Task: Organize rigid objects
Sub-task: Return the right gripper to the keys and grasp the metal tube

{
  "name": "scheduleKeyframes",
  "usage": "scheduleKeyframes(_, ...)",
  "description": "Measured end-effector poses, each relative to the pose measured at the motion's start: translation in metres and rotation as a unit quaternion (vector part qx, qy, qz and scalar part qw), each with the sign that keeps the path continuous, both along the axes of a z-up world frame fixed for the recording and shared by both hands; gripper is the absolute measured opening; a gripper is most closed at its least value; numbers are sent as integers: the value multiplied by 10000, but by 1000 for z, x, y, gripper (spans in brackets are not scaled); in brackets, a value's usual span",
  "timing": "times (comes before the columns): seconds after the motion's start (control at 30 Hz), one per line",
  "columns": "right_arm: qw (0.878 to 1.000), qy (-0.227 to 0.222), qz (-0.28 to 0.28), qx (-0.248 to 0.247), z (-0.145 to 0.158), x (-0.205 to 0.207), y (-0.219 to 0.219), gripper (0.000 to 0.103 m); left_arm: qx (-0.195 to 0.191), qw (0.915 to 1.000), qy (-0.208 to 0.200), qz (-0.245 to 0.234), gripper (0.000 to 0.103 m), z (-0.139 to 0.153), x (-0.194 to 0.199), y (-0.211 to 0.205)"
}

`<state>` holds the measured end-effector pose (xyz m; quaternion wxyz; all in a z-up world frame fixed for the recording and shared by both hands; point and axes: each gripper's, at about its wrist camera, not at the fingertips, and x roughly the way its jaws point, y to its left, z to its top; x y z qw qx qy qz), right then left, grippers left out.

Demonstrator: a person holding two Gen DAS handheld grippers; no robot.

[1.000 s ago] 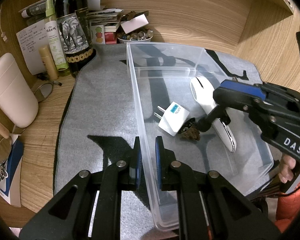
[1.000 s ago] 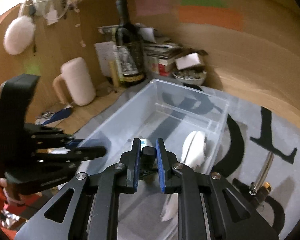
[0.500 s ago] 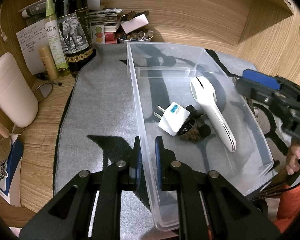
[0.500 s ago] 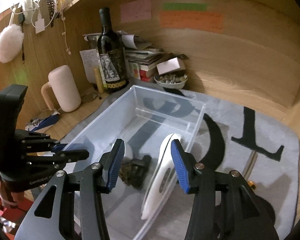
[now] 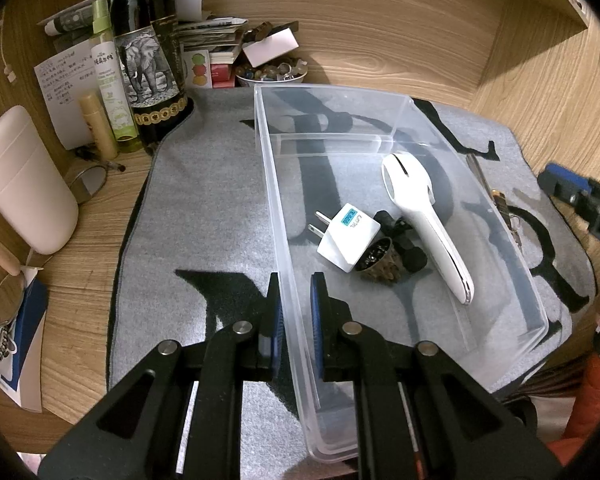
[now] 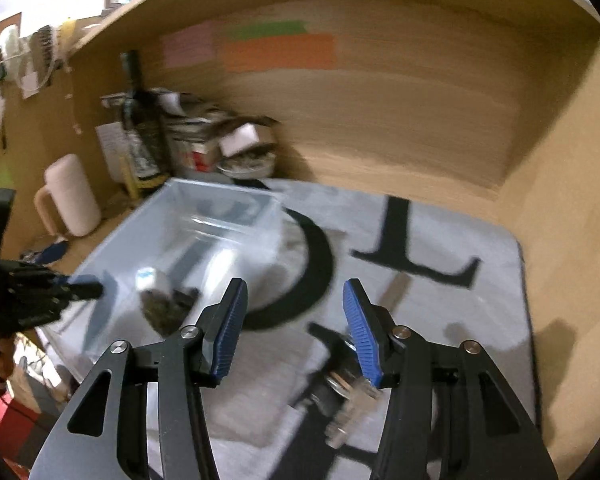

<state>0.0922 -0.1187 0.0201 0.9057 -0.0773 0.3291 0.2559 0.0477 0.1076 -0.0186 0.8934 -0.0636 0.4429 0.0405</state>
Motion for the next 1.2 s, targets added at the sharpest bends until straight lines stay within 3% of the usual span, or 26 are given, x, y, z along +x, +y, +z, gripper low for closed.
scheduleKeyframes(0.43,9920,899,-592,-660,-79,13,-39,47,0,10000,-2,-6,11,0,0,0)
scheduleKeyframes(0.9,9904,1039,-820,-400,-79,21,-57,42,-3,10000,-3,-6,11,0,0,0)
scheduleKeyframes(1.07,9912,888,-639,-746,-85,21,-37,43,-2,10000,-3,-9,11,0,0,0)
scheduleKeyframes(1.2,9921,861,-656,-637,-85,25,-37,27,-25,10000,-6,-10,11,0,-1,2)
